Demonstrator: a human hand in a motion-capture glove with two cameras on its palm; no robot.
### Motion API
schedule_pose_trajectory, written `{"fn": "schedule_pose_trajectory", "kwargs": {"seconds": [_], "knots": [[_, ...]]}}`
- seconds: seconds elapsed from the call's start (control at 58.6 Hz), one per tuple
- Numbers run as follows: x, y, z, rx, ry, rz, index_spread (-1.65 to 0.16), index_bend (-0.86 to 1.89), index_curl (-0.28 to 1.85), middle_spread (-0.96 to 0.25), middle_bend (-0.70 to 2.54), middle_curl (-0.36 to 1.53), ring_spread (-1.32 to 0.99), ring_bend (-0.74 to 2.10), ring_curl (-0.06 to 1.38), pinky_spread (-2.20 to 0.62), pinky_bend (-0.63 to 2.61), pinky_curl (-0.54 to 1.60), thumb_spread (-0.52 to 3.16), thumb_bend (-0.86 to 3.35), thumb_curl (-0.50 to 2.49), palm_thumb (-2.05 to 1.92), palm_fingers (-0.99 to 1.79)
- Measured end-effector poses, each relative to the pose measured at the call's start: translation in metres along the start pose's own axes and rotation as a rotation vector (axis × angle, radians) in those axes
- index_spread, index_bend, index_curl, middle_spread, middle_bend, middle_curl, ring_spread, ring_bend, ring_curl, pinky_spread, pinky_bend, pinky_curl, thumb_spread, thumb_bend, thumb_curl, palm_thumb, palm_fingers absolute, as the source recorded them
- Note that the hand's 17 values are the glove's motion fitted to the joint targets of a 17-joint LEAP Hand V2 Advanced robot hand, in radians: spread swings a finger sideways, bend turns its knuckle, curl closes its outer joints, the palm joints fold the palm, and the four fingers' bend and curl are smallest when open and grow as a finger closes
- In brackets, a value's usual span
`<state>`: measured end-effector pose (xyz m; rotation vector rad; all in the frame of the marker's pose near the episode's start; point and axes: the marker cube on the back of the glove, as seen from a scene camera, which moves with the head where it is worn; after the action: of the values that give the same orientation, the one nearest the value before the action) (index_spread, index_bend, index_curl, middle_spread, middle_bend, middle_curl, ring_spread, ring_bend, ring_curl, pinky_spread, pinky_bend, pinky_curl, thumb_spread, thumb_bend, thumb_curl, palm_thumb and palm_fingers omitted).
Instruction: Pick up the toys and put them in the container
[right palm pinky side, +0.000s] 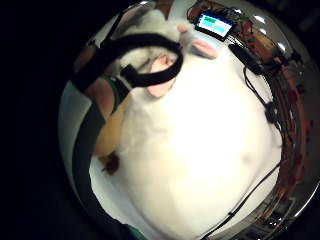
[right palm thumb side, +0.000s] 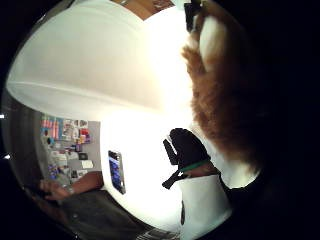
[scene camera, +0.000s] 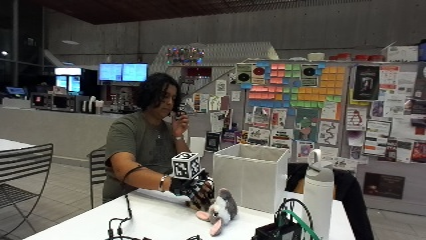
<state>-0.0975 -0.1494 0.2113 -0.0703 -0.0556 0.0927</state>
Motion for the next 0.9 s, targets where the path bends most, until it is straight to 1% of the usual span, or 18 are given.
{"fn": "schedule_pose_trajectory", "kwargs": {"seconds": [0.017, 0.085, 0.102, 0.137, 0.154, 0.171, 0.205, 0.324, 0.444, 0.546, 0.666, 0.7, 0.751, 0.768, 0.836, 0.905], "knots": [[0.0, -0.001, 0.003, 0.005, 0.014, -0.007, -0.44, 0.27, 0.71, -0.25, 0.45, 0.58, -0.33, 0.84, 0.37, -0.14, 1.04, 0.37, 1.39, 0.06, 0.34, 0.19, 0.31], [0.0, -0.005, 0.011, 0.066, 0.063, -0.024, -0.44, 0.23, 0.7, -0.26, 0.41, 0.57, -0.34, 0.9, 0.37, -0.18, 1.08, 0.37, 1.36, 0.09, 0.36, 0.29, 0.43], [-0.001, -0.006, 0.013, 0.087, 0.07, -0.023, -0.44, 0.22, 0.7, -0.27, 0.4, 0.57, -0.34, 0.94, 0.39, -0.21, 1.09, 0.37, 1.37, 0.11, 0.37, 0.33, 0.5], [-0.002, -0.007, 0.015, 0.129, 0.077, -0.02, -0.44, 0.22, 0.7, -0.27, 0.38, 0.57, -0.35, 0.95, 0.38, -0.23, 1.1, 0.37, 1.35, 0.12, 0.38, 0.37, 0.53], [-0.002, -0.008, 0.015, 0.148, 0.078, -0.019, -0.45, 0.22, 0.71, -0.29, 0.39, 0.58, -0.36, 1.01, 0.41, -0.25, 1.1, 0.37, 1.38, 0.16, 0.4, 0.43, 0.64], [-0.002, -0.008, 0.016, 0.167, 0.079, -0.019, -0.45, 0.2, 0.7, -0.29, 0.38, 0.57, -0.37, 1.01, 0.4, -0.26, 1.1, 0.37, 1.38, 0.17, 0.4, 0.45, 0.65], [-0.004, -0.007, 0.017, 0.204, 0.087, -0.026, -0.44, 0.15, 0.7, -0.3, 0.37, 0.58, -0.39, 1.08, 0.42, -0.29, 1.11, 0.37, 1.37, 0.21, 0.44, 0.55, 0.67], [-0.005, -0.004, -0.001, 0.332, 0.135, -0.041, -0.45, 0.17, 0.76, -0.35, 0.39, 0.63, -0.42, 1.16, 0.48, -0.36, 1.14, 0.39, 1.19, 0.24, 0.55, 0.7, 0.75], [-0.005, -0.008, -0.06, 0.42, 0.12, -0.024, -0.49, 0.21, 0.85, -0.39, 0.46, 0.71, -0.43, 1.18, 0.51, -0.39, 1.12, 0.39, 1.02, 0.22, 0.63, 0.74, 0.86], [-0.023, -0.014, -0.141, 0.493, 0.129, -0.04, -0.52, 0.23, 0.93, -0.4, 0.49, 0.77, -0.44, 1.21, 0.54, -0.4, 1.13, 0.41, 0.92, 0.21, 0.7, 0.75, 0.9], [-0.061, -0.03, -0.222, 0.566, 0.038, -0.095, -0.54, 0.23, 1.02, -0.41, 0.51, 0.84, -0.44, 1.24, 0.57, -0.41, 1.15, 0.43, 0.83, 0.21, 0.77, 0.76, 0.89], [-0.081, -0.031, -0.239, 0.574, 0.003, -0.193, -0.55, 0.23, 1.05, -0.42, 0.52, 0.86, -0.44, 1.24, 0.58, -0.41, 1.15, 0.43, 0.81, 0.21, 0.79, 0.76, 0.89], [-0.115, -0.03, -0.262, 0.566, -0.044, -0.486, -0.56, 0.23, 1.08, -0.42, 0.52, 0.89, -0.44, 1.24, 0.59, -0.41, 1.15, 0.44, 0.78, 0.21, 0.82, 0.76, 0.88], [-0.126, -0.032, -0.268, 0.561, -0.051, -0.524, -0.56, 0.23, 1.09, -0.43, 0.52, 0.9, -0.44, 1.24, 0.59, -0.41, 1.15, 0.44, 0.77, 0.21, 0.83, 0.76, 0.88], [-0.164, -0.05, -0.285, 0.56, -0.03, -0.467, -0.57, 0.23, 1.13, -0.43, 0.52, 0.93, -0.44, 1.24, 0.6, -0.42, 1.16, 0.44, 0.73, 0.2, 0.87, 0.75, 0.87], [-0.186, -0.076, -0.291, 0.539, 0.03, -0.406, -0.58, 0.23, 1.16, -0.44, 0.52, 0.96, -0.44, 1.25, 0.62, -0.41, 1.15, 0.45, 0.7, 0.2, 0.9, 0.75, 0.87]]}}
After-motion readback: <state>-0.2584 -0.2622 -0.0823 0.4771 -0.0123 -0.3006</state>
